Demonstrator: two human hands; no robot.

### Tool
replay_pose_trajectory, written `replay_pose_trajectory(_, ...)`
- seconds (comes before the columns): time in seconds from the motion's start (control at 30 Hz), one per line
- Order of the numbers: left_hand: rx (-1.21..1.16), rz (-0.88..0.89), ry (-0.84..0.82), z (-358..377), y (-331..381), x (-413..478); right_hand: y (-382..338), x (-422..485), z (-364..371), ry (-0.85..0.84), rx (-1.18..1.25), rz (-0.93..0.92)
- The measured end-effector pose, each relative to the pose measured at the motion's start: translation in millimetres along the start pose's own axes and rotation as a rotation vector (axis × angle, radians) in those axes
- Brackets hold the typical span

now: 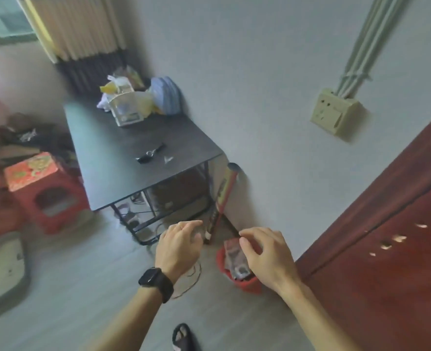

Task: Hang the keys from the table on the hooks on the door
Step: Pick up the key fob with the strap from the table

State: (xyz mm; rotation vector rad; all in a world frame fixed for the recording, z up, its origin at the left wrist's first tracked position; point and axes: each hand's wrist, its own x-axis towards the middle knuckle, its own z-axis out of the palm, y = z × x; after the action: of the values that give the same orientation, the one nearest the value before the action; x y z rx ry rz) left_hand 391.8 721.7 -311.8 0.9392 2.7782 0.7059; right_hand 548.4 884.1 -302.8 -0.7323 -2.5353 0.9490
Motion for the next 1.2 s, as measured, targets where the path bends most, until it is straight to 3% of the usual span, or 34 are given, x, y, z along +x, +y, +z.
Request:
replay_pose_trajectory(0.33, -0.038, -0.197, 0.063, -67.9, -155.3, 101.4, -102.8, 142.0, 129.7, -0.154, -0.005, -0.131)
replay_pose_trajectory(0.67, 0.003, -0.252, 0.098, -105.8, -255.7, 253.3, -136.6, 309.9, 217.1, -0.213, -0.026, -0.046)
replay_pose_trajectory(0.87, 0.063, -0.284, 0.048, -81.2, -307.9, 360.1, -119.4, 438.7, 288.7, -0.279, -0.119, -0.008)
replay_pose_trajectory(1.2, 0.066, -0.497, -0.174, 31.4, -405.3, 497.7, -60.6, 613.7, 436.1, -0.478, -0.189, 0.266)
